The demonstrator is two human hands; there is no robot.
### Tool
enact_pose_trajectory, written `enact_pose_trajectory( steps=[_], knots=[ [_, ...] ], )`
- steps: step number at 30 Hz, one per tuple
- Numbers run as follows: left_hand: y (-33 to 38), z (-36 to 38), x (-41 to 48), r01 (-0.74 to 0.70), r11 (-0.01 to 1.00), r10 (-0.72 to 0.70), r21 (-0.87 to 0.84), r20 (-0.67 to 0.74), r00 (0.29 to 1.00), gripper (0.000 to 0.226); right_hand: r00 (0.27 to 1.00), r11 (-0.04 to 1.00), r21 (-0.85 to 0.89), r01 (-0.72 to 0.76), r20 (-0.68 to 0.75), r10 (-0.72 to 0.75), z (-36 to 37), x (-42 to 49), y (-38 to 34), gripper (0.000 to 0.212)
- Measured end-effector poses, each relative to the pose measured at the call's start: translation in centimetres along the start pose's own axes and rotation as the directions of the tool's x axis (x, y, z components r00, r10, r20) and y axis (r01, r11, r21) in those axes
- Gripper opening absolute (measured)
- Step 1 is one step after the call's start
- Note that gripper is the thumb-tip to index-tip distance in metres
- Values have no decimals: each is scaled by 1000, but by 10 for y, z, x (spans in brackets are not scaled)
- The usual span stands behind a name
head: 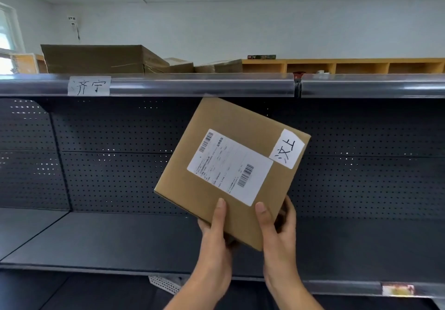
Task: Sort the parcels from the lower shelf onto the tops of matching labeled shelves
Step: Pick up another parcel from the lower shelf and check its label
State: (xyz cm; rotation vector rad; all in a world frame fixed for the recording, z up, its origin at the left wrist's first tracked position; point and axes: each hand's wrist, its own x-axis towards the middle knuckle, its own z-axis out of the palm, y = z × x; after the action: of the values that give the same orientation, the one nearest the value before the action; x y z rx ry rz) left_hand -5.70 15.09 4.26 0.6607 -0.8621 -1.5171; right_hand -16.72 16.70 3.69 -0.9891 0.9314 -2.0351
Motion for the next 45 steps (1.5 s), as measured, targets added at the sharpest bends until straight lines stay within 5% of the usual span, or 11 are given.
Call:
enact_pose_trajectory(
  steps=[7, 13, 16, 20, 28, 34, 40, 45],
  knots=[
    [-9, -5, 2, 41, 998, -45, -41, -89, 995, 73, 995, 965, -261, 3, 100, 24, -20, -9, -12, 62],
    [-13, -29, -1, 132, 991, -132, -10, -143, 981, 90, 976, 845, -490, 216, 94, -195, -41, 72, -93, 45],
    [-16, -31, -6, 159, 987, -156, 21, -111, 982, 83, 950, 740, -657, 146, 301, 79, -29, 121, -139, 48],
    [-22, -19, -10, 139, 990, -134, 31, -112, 985, 70, 772, 585, -802, 125, 449, 450, -9, 140, -157, 51],
    [-22, -19, -10, 105, 994, -103, 2, -184, 977, 82, 805, 676, -733, 75, 445, 393, -14, 146, -133, 49],
    [3, -18, 1, -7, 998, 22, 62, -243, 970, 78, 880, 840, -543, -10, 394, 265, -26, 131, -126, 34],
    [34, -22, 9, -131, 983, 136, 131, -31, 990, 58, 982, 964, -259, -55, 161, 100, -58, 90, -109, 35],
    [46, -34, 9, -178, 941, 169, 287, 58, 984, 31, 994, 987, -132, -96, 48, 103, -66, 50, -82, 34]
  ],
)
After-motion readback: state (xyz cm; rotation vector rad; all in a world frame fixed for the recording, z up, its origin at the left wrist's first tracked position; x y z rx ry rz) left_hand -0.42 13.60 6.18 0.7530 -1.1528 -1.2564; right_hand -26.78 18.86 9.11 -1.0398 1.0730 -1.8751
